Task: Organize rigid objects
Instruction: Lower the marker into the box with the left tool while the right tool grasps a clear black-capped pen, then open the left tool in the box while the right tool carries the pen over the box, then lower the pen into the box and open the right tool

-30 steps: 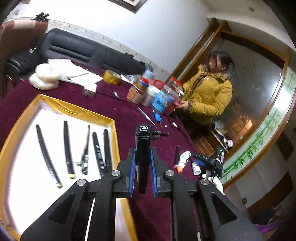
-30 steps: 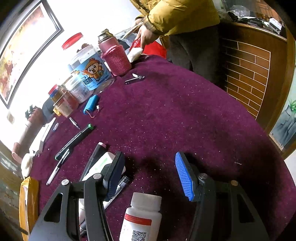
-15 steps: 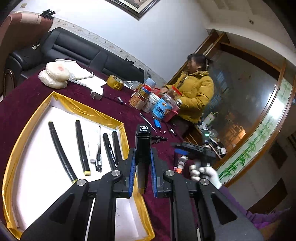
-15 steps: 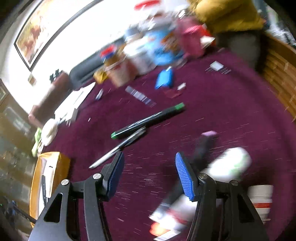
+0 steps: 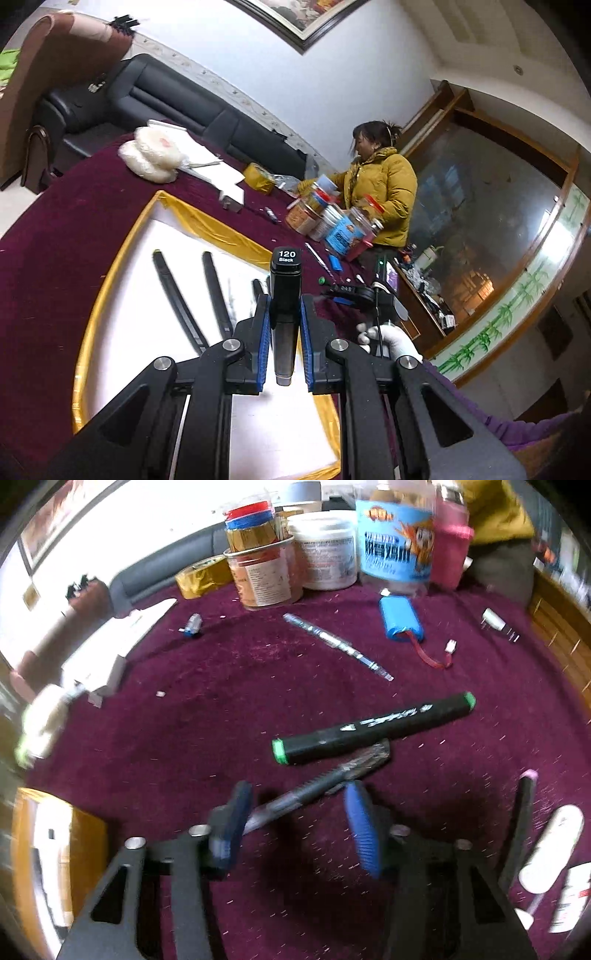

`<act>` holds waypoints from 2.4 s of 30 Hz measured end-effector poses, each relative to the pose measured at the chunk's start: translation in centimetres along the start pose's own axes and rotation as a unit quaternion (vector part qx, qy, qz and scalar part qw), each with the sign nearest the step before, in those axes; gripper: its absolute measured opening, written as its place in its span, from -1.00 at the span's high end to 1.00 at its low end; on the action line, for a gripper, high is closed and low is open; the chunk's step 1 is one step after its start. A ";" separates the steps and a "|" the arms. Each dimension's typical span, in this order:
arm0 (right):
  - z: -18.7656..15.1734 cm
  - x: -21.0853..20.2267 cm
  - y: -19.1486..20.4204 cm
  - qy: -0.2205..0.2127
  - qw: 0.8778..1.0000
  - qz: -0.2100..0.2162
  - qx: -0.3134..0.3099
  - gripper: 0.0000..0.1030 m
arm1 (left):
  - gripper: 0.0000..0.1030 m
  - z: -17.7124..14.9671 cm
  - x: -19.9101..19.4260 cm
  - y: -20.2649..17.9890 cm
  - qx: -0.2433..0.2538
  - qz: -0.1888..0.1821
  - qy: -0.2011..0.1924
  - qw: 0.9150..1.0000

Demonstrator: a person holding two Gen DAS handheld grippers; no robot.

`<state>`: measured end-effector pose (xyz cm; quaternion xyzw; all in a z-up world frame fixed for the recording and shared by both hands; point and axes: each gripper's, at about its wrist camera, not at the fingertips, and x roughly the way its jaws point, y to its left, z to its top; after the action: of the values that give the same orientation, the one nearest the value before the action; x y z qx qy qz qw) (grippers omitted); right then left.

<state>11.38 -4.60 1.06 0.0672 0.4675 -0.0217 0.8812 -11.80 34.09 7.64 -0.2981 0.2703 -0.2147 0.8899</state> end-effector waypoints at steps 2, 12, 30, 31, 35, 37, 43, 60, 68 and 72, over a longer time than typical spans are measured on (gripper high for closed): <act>0.0 -0.1 -0.1 -0.008 1.000 -0.001 -0.004 0.61 | 0.76 0.2 -0.3 0.6 -0.005 0.011 -0.001 1.000; -1.9 -3.1 -1.9 0.002 0.994 0.107 0.019 1.00 | 0.76 1.3 -1.2 3.1 -0.022 0.068 0.014 0.997; 0.5 0.6 0.3 0.030 0.997 0.044 0.056 0.41 | 0.76 4.6 3.4 5.1 -0.016 0.118 0.075 0.990; 0.5 0.6 0.7 0.024 0.998 0.031 0.046 0.50 | 0.75 5.0 4.5 5.6 -0.018 0.124 0.084 0.989; 0.4 0.8 1.2 0.017 0.999 0.028 0.026 0.69 | 0.74 5.8 7.1 6.4 -0.023 0.130 0.098 0.986; 0.3 0.6 0.7 0.019 0.998 0.045 0.034 0.79 | 0.74 5.9 8.0 6.5 -0.026 0.139 0.103 0.985; -0.8 -0.7 0.3 0.020 0.994 0.103 0.037 0.86 | 0.74 4.9 8.2 6.1 -0.035 0.143 0.106 0.983; -3.4 -8.7 4.8 0.010 0.961 0.276 -0.004 0.86 | 0.09 1.4 0.0 4.1 -0.080 0.160 0.010 0.984; -6.3 -8.3 13.1 0.079 0.940 0.324 -0.069 0.85 | 0.09 -0.6 0.4 3.0 -0.020 0.185 0.025 0.982; -8.6 -7.1 17.9 0.120 0.931 0.327 -0.110 0.85 | 0.09 -0.9 -0.2 2.9 -0.016 0.178 0.015 0.984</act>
<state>2.15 14.15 3.97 0.1216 0.5215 0.3274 0.7785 -11.85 35.93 5.20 -0.2561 0.3352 -0.0532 0.9051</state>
